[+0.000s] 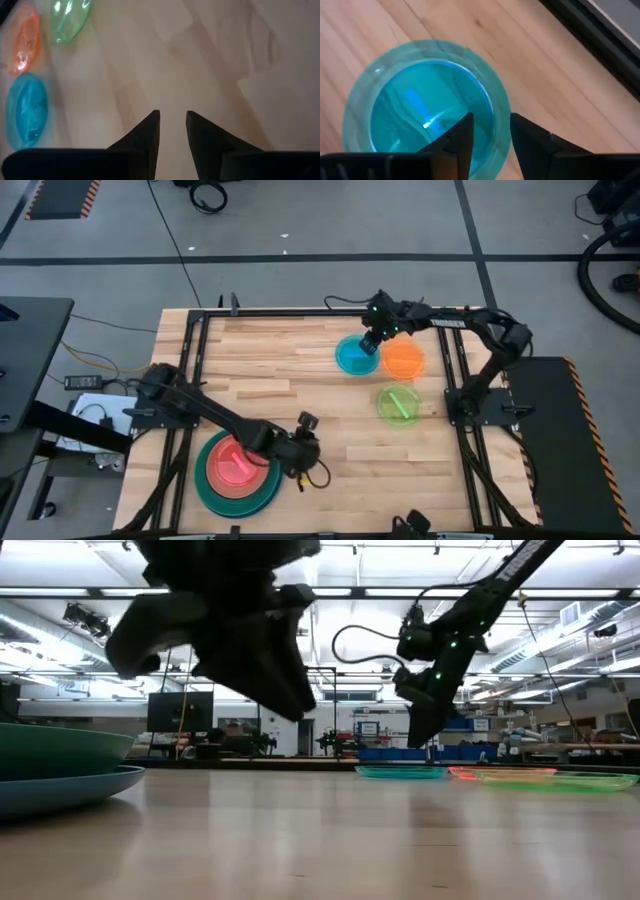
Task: Stack plastic plates
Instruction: Stack the light blue plate on top of the pink plate
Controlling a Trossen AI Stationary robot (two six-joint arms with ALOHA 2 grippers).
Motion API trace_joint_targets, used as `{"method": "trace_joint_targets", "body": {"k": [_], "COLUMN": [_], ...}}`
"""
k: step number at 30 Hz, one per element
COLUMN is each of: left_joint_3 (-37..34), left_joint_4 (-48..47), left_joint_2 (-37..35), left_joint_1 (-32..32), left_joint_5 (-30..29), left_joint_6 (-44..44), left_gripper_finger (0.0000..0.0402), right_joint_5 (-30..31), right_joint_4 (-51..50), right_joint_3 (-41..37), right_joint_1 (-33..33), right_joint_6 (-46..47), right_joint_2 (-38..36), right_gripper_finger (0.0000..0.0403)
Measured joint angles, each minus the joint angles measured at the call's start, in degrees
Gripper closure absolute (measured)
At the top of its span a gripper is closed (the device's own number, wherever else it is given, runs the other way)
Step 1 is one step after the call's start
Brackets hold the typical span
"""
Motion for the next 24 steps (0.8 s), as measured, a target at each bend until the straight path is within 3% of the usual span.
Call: {"method": "trace_joint_targets", "body": {"k": [10, 17, 24], "left_joint_3": [-17.0, -26.6, -28.1], "left_joint_4": [20.1, 33.0, 34.2], "left_joint_2": [-12.8, -18.4, -19.0], "left_joint_1": [4.6, 7.5, 7.9], "left_joint_5": [2.9, 9.0, 9.4], "left_joint_6": [-1.0, -3.8, -5.5], "left_gripper_finger": [0.0299, 0.0299, 0.0299], "right_joint_5": [-3.2, -7.8, -8.9], "right_joint_4": [-12.5, -19.1, -23.6], "right_joint_3": [11.6, 18.2, 19.2], "right_joint_1": [-4.4, -6.7, -6.4], "right_joint_6": [-5.1, -7.3, -9.9], "right_joint_2": [10.5, 16.4, 19.1], "right_gripper_finger": [0.0216, 0.0234, 0.0265]}}
